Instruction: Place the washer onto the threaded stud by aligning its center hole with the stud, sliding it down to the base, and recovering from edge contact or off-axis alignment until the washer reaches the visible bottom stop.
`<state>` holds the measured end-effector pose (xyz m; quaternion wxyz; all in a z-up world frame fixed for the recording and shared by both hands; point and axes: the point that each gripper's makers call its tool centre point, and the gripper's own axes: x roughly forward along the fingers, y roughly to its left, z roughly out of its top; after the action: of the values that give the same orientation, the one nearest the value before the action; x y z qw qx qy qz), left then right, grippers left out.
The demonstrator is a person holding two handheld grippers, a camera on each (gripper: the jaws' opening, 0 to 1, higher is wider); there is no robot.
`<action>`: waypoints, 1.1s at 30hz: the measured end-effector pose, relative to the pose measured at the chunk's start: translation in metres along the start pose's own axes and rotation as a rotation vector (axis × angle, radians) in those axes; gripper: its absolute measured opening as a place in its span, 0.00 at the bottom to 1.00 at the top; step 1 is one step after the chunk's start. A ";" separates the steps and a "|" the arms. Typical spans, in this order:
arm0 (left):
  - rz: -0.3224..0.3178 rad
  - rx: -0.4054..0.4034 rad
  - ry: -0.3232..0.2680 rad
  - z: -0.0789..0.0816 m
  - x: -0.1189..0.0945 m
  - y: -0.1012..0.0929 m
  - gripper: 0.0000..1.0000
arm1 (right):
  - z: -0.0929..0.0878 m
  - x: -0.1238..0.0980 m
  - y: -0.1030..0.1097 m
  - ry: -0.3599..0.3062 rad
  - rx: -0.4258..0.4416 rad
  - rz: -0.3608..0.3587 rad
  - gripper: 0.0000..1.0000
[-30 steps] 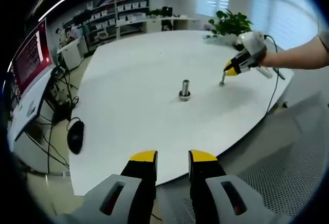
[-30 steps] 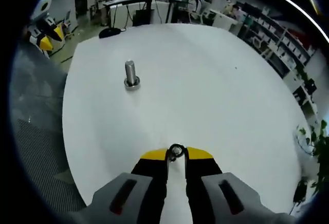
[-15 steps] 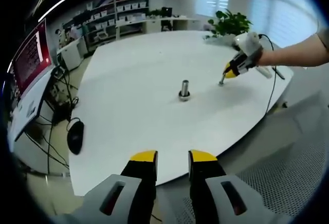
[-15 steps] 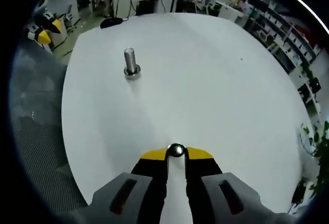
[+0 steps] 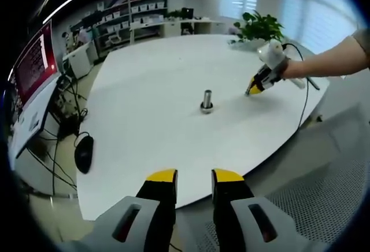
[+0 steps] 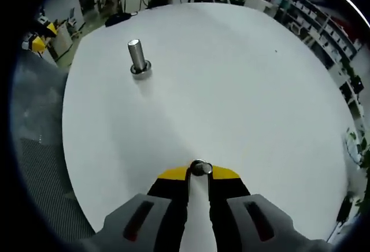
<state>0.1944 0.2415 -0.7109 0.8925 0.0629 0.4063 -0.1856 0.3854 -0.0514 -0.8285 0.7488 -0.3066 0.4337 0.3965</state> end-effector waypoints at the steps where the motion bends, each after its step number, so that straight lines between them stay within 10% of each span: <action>1: 0.000 0.001 0.003 0.000 0.000 0.000 0.21 | -0.003 0.000 0.001 0.003 0.002 0.002 0.15; 33: -0.070 0.004 -0.014 0.003 0.000 -0.013 0.22 | -0.028 -0.091 0.017 -0.350 0.366 -0.111 0.23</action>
<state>0.1916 0.2283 -0.7083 0.8882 0.0492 0.4016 -0.2178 0.3307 -0.0954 -0.7611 0.8761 -0.1160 0.3444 0.3169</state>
